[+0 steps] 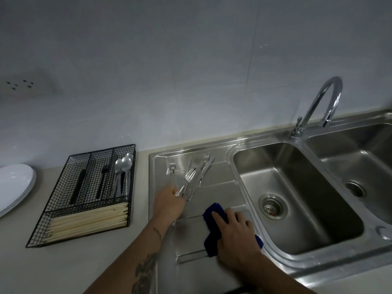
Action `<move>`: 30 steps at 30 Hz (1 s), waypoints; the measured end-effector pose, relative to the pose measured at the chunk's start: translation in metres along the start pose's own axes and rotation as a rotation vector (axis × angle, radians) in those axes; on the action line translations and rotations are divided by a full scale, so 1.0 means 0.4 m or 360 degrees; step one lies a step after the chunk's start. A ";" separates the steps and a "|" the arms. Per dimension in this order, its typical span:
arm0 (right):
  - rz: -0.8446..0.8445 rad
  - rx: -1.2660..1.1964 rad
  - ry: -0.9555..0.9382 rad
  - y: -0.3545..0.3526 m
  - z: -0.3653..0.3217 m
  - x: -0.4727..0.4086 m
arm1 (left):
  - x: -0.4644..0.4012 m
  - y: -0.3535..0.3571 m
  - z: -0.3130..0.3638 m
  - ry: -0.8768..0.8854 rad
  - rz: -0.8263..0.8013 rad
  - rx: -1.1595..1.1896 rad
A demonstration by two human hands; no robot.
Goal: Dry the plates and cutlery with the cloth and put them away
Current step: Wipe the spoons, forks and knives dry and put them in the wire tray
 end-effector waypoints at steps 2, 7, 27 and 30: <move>0.0046 0.0017 0.0036 -0.001 -0.007 0.006 | 0.032 -0.006 -0.013 0.0048 -0.0069 0.0023; 0.0077 -0.0224 0.0186 0.000 -0.010 -0.005 | 0.094 -0.041 -0.040 0.0198 -0.0206 -0.0039; 0.0486 0.0076 0.0077 -0.029 -0.167 0.079 | 0.176 -0.137 -0.042 0.0805 -0.0094 -0.0411; 0.0481 0.0058 0.0188 -0.035 -0.157 0.086 | 0.192 -0.150 -0.053 0.0917 -0.0037 -0.0450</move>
Point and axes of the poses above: each hand's wrist, its own x-axis away from the middle knuckle, its own y-axis out of the palm, z = x × y, the point moved 1 cm from there along -x, towards the middle knuckle, and after that the axes turned 8 degrees about y, right-handed, at the moved point
